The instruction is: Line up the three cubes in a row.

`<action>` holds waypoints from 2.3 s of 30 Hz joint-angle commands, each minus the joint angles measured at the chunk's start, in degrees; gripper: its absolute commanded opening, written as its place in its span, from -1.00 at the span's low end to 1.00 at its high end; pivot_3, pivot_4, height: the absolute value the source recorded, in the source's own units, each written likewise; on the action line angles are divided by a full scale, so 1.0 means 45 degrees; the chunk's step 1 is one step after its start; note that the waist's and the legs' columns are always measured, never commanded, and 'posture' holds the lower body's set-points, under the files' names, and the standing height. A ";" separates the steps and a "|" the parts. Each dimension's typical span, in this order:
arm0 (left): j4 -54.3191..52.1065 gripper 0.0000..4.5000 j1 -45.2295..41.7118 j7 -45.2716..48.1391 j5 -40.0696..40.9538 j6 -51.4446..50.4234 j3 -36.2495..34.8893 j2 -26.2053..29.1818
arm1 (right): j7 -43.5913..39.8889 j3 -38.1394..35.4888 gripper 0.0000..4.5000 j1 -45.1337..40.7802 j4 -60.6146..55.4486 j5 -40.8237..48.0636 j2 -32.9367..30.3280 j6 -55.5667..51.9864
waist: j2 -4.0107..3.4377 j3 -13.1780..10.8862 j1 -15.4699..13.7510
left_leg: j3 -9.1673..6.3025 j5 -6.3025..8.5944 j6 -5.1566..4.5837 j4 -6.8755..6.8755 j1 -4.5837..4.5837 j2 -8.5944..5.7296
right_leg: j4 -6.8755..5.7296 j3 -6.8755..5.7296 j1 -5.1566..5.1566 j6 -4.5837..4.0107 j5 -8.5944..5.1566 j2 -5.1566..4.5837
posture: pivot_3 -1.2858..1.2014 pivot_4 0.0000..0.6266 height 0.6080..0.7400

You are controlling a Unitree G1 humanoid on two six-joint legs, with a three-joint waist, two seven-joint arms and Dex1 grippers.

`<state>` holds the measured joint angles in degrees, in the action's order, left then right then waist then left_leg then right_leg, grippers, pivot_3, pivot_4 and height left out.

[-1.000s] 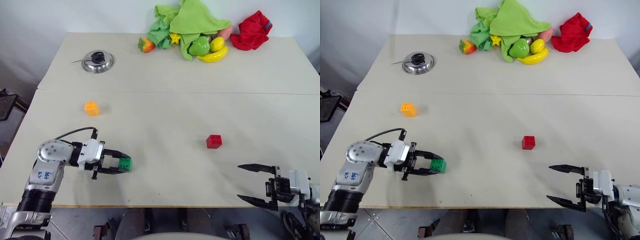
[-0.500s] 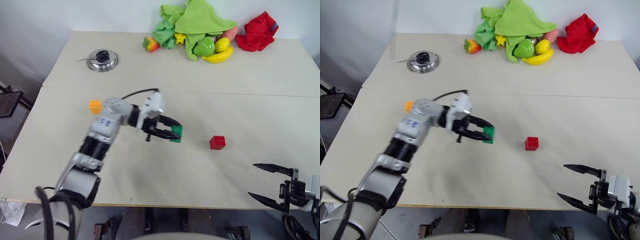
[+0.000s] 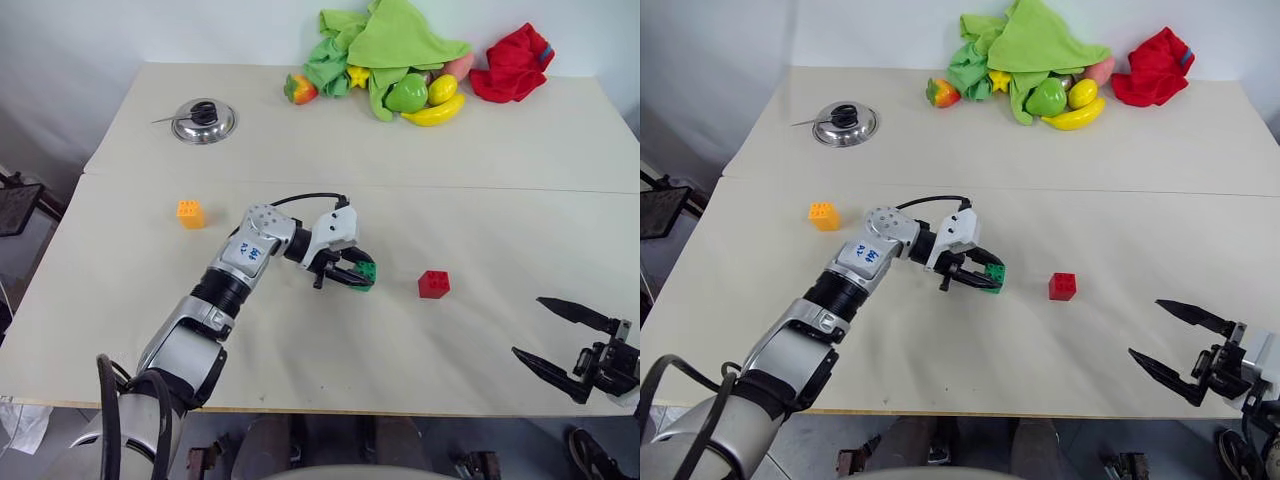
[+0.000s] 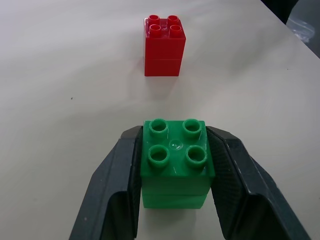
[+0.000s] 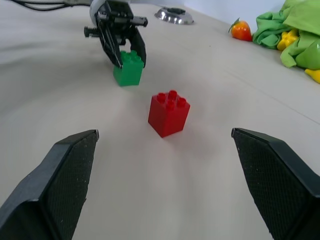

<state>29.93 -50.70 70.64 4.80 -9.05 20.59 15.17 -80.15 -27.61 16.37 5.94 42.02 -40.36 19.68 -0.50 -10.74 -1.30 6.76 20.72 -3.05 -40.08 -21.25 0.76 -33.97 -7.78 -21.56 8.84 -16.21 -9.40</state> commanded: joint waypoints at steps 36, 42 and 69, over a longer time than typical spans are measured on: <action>-0.9379 0.99 1.4185 -0.8803 0.4484 0.1496 -1.2082 0.1368 | 0.2683 0.3449 1.00 -0.4475 -0.3738 -0.0153 0.2421 -0.3803 | 0.0015 0.0004 -0.0031 | -0.0055 0.0063 0.0007 0.0003 0.0000 -0.0013 | -0.0010 0.0006 -0.0002 -0.0028 -0.0014 -0.0048 | 0.03 -0.52 1.00; -1.0198 0.99 1.1504 -1.1763 0.3555 -0.1775 -1.0365 0.1603 | 0.2604 0.3402 1.00 -0.4248 -0.4003 -0.0135 0.2159 -0.4030 | 0.0016 0.0007 -0.0007 | -0.0029 0.0061 0.0004 0.0007 0.0005 -0.0012 | -0.0023 0.0001 -0.0005 -0.0028 -0.0014 -0.0019 | 0.03 -0.52 1.00; -0.5990 -0.33 0.5762 -1.3331 0.2068 -0.4307 -0.7774 0.1661 | 0.3458 0.3424 1.00 -0.3514 -0.5133 -0.0334 0.2400 -0.4387 | 0.0034 0.0013 -0.0010 | 0.0002 0.0053 0.0005 0.0007 0.0006 -0.0012 | -0.0013 0.0003 -0.0004 -0.0025 -0.0013 0.0021 | 0.03 -0.52 1.00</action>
<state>3.30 -24.01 7.17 13.52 -30.36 -14.41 21.13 -64.95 -11.14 0.11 -14.68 40.22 -29.70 -1.17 -0.35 -10.68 -1.34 6.77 20.95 -3.03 -40.04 -21.23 0.70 -34.02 -7.76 -21.58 8.73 -16.27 -9.30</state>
